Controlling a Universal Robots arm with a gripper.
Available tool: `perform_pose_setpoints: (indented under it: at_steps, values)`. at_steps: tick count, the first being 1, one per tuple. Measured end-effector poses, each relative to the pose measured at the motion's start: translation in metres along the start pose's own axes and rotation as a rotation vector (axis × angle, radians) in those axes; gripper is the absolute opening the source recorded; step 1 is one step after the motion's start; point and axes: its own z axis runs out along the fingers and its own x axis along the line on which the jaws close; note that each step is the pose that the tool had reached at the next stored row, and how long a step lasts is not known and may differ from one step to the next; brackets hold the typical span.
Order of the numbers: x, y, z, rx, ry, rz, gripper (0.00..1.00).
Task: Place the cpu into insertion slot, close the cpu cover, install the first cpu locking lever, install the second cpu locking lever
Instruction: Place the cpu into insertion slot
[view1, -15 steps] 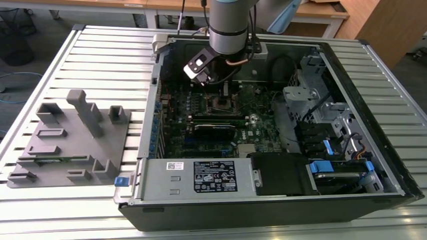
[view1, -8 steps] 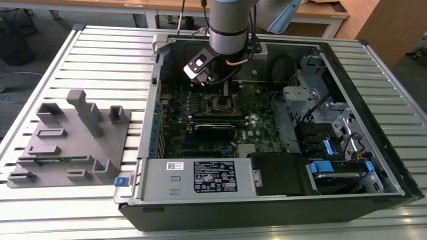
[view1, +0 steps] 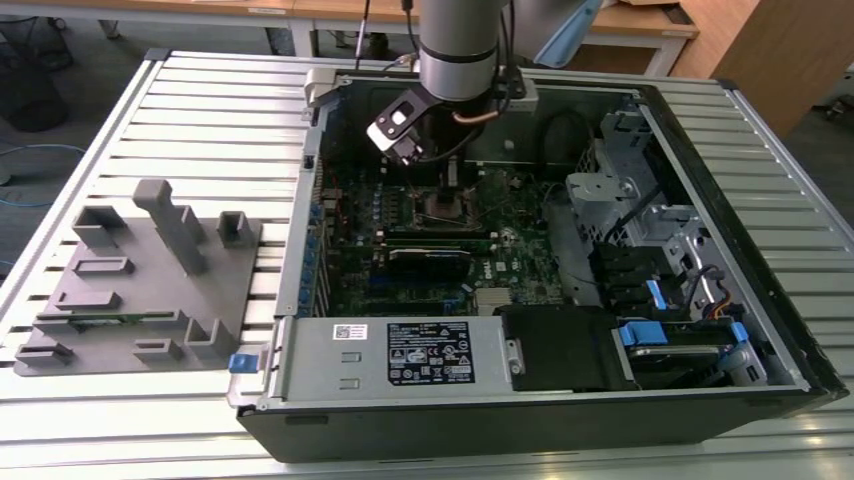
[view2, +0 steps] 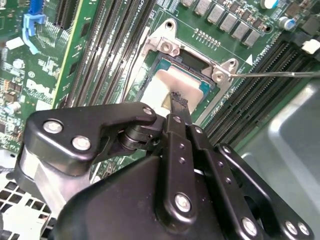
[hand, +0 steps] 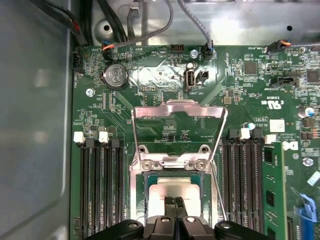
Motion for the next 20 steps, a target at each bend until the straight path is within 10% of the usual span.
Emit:
perform_pose_setpoints:
  at_steps: [20]
  values:
    - [-0.0002, 0.0007, -0.0106, 0.0074, -0.0001, 0.0, 0.1]
